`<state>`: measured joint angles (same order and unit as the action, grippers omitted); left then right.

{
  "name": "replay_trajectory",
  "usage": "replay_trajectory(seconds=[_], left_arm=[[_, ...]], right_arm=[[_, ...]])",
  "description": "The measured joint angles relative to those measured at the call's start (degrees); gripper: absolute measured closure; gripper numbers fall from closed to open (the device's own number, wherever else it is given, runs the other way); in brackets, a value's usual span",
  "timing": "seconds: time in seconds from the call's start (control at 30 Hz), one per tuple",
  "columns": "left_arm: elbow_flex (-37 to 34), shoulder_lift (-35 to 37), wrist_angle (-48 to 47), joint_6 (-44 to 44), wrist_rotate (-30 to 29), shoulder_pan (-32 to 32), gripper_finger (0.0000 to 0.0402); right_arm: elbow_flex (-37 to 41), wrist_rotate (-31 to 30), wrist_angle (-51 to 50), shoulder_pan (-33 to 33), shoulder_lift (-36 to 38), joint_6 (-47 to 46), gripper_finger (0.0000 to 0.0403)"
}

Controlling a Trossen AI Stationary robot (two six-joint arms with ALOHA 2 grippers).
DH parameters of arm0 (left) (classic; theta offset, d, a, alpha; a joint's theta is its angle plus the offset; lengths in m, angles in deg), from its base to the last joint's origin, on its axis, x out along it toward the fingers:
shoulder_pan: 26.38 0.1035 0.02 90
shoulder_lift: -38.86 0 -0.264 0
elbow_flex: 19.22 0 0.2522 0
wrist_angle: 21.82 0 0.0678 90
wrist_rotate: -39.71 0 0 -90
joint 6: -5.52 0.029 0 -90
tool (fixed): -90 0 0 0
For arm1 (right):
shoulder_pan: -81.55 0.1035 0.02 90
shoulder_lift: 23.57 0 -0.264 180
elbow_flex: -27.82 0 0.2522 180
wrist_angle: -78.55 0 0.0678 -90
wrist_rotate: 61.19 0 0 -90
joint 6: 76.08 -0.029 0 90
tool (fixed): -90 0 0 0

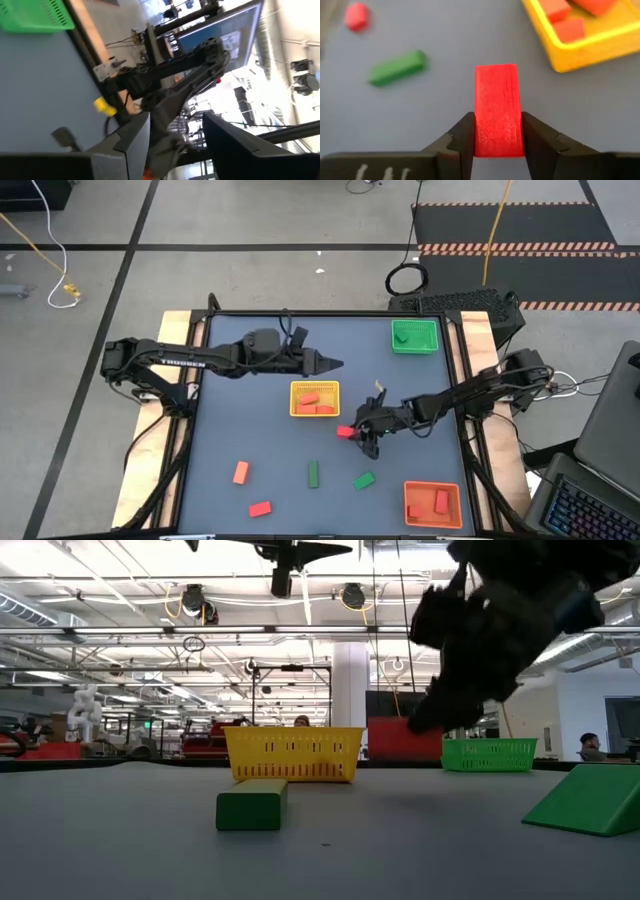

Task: Sort & place blocks by color
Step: Put the red block into the orange basket

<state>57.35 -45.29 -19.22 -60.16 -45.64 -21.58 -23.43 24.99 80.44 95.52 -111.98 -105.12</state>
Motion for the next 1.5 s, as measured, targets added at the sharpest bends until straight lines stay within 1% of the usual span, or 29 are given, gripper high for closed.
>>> replay_trajectory(seconds=[0.1, 0.23, 0.33, 0.4, 0.5, 0.6, 0.67, 0.8, 0.9, 1.0, 1.13, 1.27, 1.37, 1.5], left_arm=[[0.0, 0.0, -3.2, -0.9, 0.0, -0.6, 0.0218], [0.0, 0.0, -9.9, -2.6, 1.1, -2.0, 0.0218], [0.0, 0.0, -15.0, -3.7, 2.5, -3.8, 0.0218], [0.0, 0.0, -17.2, -4.4, 2.8, -5.4, 0.0218], [0.0, 0.0, -18.1, -5.5, 2.5, -7.8, 0.0218], [0.0, 0.0, -18.6, -7.2, 0.0, -10.3, 0.0218], [0.0, 0.0, -21.0, -10.1, -1.4, -11.8, 0.0218], [0.0, 0.0, -28.1, -16.8, -3.9, -14.8, 0.0218], [0.0, -0.1, -30.1, -19.8, -7.1, -17.6, 0.0218], [0.0, -0.1, -30.9, -22.6, -9.3, -20.1, 0.0218], [0.0, -0.1, -32.6, -26.2, -10.8, -22.4, 0.0218], [0.0, -0.1, -34.5, -28.7, -11.0, -23.6, 0.0218], [0.0, -0.1, -34.7, -29.6, -10.9, -24.0, 0.0218], [0.0, -0.1, -34.6, -30.5, -10.9, -24.1, 0.0218]], right_arm=[[0.0, 3.6, -0.9, 0.1, 4.1, -0.7, 0.0285], [0.0, 6.5, -4.4, 1.4, 11.4, -0.5, 0.0285], [0.0, 11.9, -8.5, 3.3, 17.6, -1.7, 0.0285], [0.0, 16.2, -11.4, 4.9, 21.6, -4.3, 0.0285], [0.0, 20.4, -15.7, 8.4, 27.3, -9.3, 0.0285], [0.0, 20.7, -20.9, 13.2, 31.6, -14.9, 0.0285], [0.0, 20.6, -25.4, 16.5, 33.4, -18.7, 0.0285], [0.0, 20.6, -34.9, 23.3, 34.5, -26.7, 0.0285], [0.0, 20.5, -39.2, 28.4, 34.3, -31.1, 0.0285], [0.0, 20.5, -40.7, 32.7, 33.2, -35.4, 0.0285], [0.0, 20.5, -40.8, 37.3, 31.0, -39.9, 0.0279], [0.0, 19.3, -40.8, 40.0, 28.7, -41.3, 0.0268], [0.0, 18.6, -40.8, 40.8, 27.6, -42.3, 0.0258], [0.0, 18.0, -40.2, 40.9, 27.3, -40.1, 0.0240]])
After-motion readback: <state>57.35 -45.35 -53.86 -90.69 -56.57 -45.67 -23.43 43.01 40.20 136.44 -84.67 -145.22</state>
